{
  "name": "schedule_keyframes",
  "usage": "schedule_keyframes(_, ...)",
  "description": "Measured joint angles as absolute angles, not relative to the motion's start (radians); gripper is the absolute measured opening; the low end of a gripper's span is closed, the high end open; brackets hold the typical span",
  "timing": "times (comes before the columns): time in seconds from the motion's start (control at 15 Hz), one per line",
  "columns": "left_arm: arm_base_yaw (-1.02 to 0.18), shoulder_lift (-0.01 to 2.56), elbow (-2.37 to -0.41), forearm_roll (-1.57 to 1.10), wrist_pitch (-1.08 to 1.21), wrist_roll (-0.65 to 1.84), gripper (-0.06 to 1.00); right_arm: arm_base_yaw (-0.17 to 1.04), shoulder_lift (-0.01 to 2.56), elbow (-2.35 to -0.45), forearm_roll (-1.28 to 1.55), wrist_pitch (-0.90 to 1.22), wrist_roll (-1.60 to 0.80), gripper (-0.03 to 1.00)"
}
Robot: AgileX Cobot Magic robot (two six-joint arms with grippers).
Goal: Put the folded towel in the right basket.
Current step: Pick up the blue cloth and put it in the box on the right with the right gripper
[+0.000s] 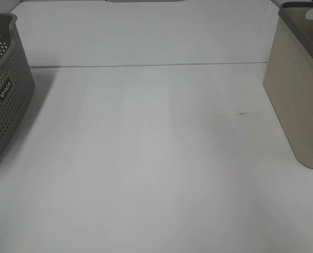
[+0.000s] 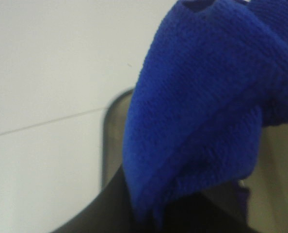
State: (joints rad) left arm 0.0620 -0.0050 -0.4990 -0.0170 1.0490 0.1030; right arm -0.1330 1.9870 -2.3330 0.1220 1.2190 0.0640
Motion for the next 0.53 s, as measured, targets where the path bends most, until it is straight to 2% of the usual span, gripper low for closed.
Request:
schedule_keyframes(0.33,0.062,-0.005,-0.499,-0.017,1.049,0.103,0.99,-0.151,1.911,-1.988,0.02,1.224,0.045,0.11)
schedule_keyframes(0.4,0.062,-0.005,-0.499,-0.017,1.049,0.103,0.99,-0.151,1.912,-1.946,0.018,1.224,0.045,0.17)
schedule_keyframes(0.47,0.062,-0.005,-0.499,-0.017,1.049,0.103,0.99,-0.151,1.914,-1.923,0.012,1.224,0.045,0.39)
schedule_keyframes(0.53,0.062,-0.005,-0.499,-0.017,1.049,0.103,0.99,-0.151,1.914,-1.904,0.0,1.223,0.042,0.84)
